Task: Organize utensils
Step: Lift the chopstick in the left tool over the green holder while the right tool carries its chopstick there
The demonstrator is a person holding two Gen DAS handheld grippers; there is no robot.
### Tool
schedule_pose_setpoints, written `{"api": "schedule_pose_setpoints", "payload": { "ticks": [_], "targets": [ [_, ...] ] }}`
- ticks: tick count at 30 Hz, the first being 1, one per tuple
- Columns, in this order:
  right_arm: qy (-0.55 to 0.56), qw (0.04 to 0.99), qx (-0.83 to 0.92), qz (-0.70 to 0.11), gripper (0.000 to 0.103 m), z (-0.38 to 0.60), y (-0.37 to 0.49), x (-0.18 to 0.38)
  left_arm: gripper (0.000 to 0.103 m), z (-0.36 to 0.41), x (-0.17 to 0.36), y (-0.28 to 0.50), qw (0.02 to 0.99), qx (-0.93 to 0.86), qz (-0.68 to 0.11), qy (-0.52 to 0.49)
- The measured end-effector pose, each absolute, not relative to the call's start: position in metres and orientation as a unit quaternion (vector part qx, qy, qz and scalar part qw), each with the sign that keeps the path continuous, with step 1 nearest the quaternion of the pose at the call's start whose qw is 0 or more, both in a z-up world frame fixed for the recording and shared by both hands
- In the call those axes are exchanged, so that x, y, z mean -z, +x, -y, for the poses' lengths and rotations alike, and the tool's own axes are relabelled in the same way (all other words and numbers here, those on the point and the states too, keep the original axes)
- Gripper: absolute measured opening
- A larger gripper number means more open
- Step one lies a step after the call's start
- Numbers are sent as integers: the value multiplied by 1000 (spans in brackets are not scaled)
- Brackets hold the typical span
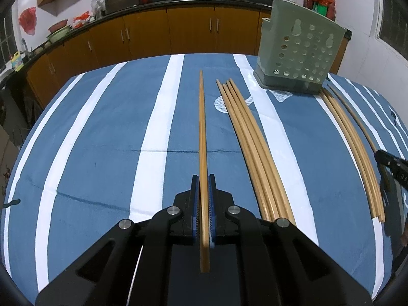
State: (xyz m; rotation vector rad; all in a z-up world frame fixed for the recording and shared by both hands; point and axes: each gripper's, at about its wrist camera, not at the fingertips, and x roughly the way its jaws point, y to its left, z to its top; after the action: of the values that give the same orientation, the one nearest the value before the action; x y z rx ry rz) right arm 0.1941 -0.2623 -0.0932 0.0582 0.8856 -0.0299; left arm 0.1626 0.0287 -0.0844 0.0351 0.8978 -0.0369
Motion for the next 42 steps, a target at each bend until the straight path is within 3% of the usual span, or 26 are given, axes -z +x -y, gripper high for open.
{"api": "schedule_pose_setpoints", "payload": {
  "ticks": [16,29,42],
  "targets": [
    [49,957,9,-285,8,277,180,-14,7,-44,-27,162,956,32,-289,-26],
    [48,970,13,-237,8,280,197,-52,7,-52,-62,191,967,24,-251,-37],
    [75,993,-37,-79,8,273,201,-178,7,-24,-166,192,988,77,-117,-60]
  ]
}}
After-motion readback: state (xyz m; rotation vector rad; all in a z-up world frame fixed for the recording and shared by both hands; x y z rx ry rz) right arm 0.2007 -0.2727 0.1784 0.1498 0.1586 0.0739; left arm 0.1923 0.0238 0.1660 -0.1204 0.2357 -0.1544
